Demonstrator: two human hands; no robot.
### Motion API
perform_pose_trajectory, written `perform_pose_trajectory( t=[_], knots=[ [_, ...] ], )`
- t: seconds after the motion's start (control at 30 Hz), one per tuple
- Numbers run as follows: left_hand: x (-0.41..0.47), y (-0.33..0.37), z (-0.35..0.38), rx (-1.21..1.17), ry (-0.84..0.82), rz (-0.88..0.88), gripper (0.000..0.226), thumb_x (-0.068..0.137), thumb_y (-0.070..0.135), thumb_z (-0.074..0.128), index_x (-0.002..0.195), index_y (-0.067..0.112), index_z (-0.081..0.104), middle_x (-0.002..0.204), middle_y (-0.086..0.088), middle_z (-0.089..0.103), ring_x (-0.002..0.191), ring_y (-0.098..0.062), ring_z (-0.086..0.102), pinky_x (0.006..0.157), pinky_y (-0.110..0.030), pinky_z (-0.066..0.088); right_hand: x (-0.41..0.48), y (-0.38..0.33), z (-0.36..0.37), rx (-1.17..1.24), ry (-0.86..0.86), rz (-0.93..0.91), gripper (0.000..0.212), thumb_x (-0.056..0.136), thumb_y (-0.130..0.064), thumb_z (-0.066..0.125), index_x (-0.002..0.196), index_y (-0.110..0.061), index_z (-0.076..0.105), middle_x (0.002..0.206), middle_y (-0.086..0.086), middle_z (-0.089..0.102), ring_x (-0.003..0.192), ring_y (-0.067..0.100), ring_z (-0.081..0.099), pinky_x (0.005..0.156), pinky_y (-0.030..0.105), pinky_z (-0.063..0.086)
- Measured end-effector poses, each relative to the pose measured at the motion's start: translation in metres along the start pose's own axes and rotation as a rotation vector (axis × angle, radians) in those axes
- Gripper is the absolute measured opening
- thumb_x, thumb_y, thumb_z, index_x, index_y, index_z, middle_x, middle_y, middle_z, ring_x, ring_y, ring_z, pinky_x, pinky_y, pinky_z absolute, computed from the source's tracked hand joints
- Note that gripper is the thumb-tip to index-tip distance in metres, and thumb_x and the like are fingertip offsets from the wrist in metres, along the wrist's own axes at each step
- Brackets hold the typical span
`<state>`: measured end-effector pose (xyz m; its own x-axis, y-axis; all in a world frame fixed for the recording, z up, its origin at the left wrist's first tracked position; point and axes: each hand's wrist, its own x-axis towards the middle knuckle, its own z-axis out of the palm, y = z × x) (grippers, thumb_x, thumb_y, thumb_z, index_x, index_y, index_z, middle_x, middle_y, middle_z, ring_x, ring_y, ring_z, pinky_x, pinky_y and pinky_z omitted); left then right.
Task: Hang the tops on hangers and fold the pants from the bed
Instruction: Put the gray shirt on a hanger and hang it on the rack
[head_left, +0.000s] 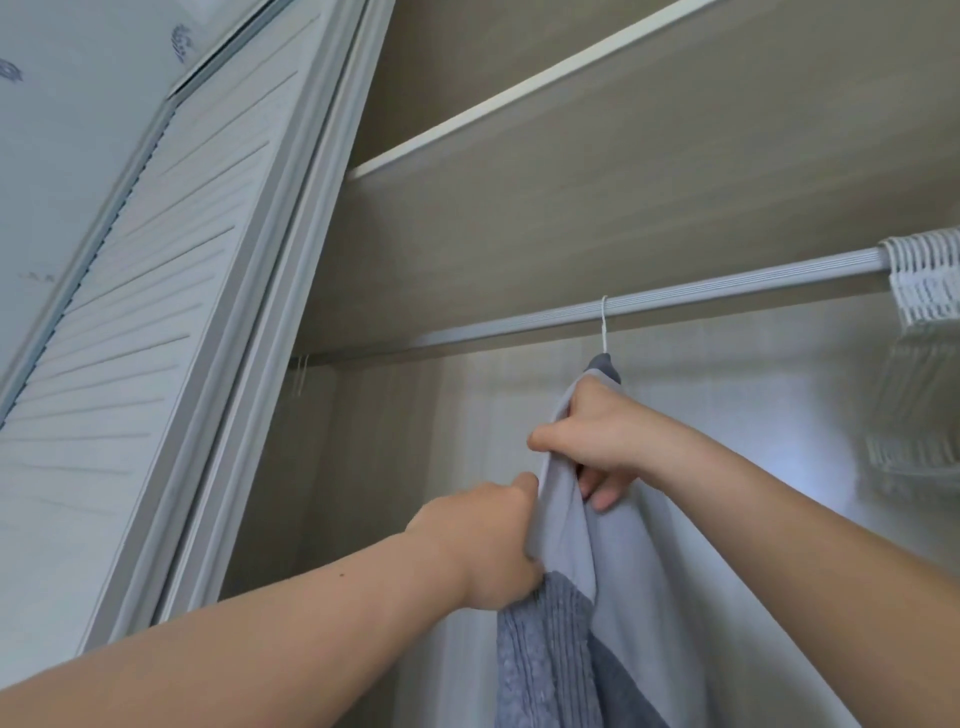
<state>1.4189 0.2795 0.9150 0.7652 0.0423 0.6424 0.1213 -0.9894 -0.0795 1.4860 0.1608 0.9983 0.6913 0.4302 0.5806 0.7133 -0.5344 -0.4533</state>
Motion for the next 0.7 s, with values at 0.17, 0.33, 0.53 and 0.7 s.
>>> perform_pose_trajectory(
  t=[0.17,0.33,0.53,0.7],
  knots=[
    [-0.006,-0.009,0.000,0.041,-0.080,0.001,0.021,0.086,0.030,0.059,0.088,0.020,0.041,0.076,0.003,0.040,0.084,-0.031,0.053,0.069,-0.035,0.044,0.001,-0.001,0.011,0.000,0.091,-0.057,0.040,0.089,-0.018,0.057,0.121,0.006,0.048,0.066,0.024,0.065,0.058,0.039,0.071,0.059,0.054,0.061],
    [-0.004,-0.026,-0.001,0.115,-0.106,-0.057,0.017,0.087,0.028,0.058,0.089,0.017,0.045,0.078,0.000,0.039,0.081,-0.032,0.052,0.070,-0.034,0.042,0.013,-0.003,0.025,0.136,0.073,-0.126,0.015,0.091,-0.010,0.055,0.100,0.000,0.048,0.092,0.028,0.068,0.075,0.046,0.072,0.070,0.060,0.059],
    [-0.005,-0.064,0.007,0.175,-0.137,-0.115,0.013,0.088,0.026,0.055,0.091,0.020,0.044,0.097,-0.008,0.050,0.095,-0.035,0.058,0.072,-0.035,0.039,0.046,-0.009,0.068,0.251,0.013,-0.175,0.016,0.092,-0.003,0.048,0.107,0.003,0.050,0.105,0.030,0.061,0.080,0.050,0.069,0.068,0.062,0.059],
    [-0.002,-0.106,0.015,0.301,-0.164,-0.178,0.013,0.092,0.027,0.053,0.092,0.020,0.042,0.096,-0.005,0.050,0.091,-0.032,0.058,0.071,-0.037,0.039,0.089,-0.023,0.120,0.376,-0.051,-0.227,0.019,0.095,0.000,0.045,0.111,0.005,0.054,0.111,0.028,0.058,0.083,0.049,0.068,0.065,0.060,0.059]
  ],
)
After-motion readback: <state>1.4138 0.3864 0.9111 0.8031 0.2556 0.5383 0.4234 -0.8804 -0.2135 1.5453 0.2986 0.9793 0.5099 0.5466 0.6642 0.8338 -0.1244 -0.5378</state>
